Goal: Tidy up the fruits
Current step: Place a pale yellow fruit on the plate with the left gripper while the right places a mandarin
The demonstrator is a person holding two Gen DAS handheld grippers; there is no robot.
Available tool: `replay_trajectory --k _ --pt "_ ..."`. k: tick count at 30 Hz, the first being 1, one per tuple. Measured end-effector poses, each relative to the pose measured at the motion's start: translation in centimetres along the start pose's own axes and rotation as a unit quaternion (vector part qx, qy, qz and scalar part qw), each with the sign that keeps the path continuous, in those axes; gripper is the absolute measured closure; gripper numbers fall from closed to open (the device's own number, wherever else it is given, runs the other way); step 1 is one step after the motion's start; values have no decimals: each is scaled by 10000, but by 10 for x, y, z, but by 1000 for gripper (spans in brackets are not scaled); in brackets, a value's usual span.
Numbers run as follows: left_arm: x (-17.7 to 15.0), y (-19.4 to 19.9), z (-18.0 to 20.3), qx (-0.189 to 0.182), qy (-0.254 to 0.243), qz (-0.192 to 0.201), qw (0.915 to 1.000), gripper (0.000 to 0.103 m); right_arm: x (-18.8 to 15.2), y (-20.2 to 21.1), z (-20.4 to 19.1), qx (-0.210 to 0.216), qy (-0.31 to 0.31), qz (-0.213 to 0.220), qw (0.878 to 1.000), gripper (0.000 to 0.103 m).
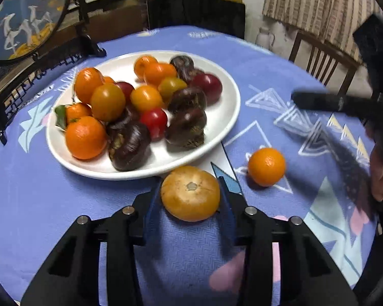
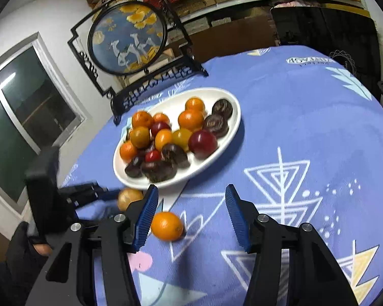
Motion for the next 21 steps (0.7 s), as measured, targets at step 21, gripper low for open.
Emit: replay_trajectory --k 21 --pt "8 58 -28 -398 819 1089 9899 62 -12 -27 -41 118 627 -578 9963 66"
Point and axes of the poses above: each gripper's, at about its wrist camera, not at the fingertips, and y roughly against the way its jaws point, z to its right, x to its top, the point moved 8 cm from there along -y, roughly the way its jaws point, and after that the axes turned 3 degrees about -z, right-handed, at the moved point
